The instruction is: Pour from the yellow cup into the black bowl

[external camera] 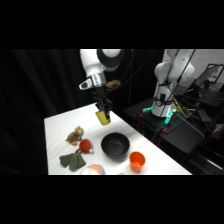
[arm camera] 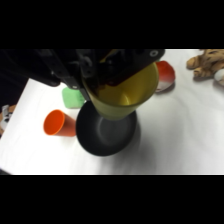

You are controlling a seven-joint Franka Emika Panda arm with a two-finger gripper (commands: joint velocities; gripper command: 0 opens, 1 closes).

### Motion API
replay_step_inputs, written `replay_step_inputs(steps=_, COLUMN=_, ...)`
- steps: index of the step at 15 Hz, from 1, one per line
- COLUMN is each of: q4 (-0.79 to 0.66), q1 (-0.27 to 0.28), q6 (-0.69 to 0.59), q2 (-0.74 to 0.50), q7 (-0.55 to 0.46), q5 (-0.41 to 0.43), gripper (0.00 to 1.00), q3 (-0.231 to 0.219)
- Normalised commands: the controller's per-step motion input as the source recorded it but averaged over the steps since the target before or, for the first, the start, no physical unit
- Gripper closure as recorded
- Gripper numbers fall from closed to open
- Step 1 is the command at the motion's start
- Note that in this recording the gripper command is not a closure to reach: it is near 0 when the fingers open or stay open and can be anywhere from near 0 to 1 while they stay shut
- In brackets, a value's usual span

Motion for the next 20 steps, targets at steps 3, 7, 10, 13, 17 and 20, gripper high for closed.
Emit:
replay_step_inputs(steps=3, q4=-0.14, q1=-0.116, q6=0.64, q2=-0.06, q7=0.11, q5=0.084, gripper=0.12, q3=-0.081)
replay_step_inputs(steps=7, q4=-0.2, q1=-0.033, q6=0.77, q2=-0.01, q7=0.3, q5=-0.025, gripper=0.11, q3=-0.02)
replay_step_inputs(steps=10, q4=-0.24, q1=0.087, q6=0.93, q2=0.13, q7=0.6, q5=-0.308, gripper=0.11, q3=-0.038)
replay_step_inputs(steps=13, q4=-0.21, q1=0.299, q6=0.71, q2=0.27, q7=0.94, q5=-0.786, gripper=0.11, q3=-0.365)
replay_step_inputs(steps=17, q4=0.02, q1=0.437, q6=-0.03, q2=0.18, q7=0.64, q5=-0.552, gripper=0.11, q3=-0.496)
replay_step_inputs(steps=20, q4=0.14, q1=-0.023, q6=-0.28, q2=-0.02, q7=0.25, q5=-0.179, gripper=0.12, q3=0.097)
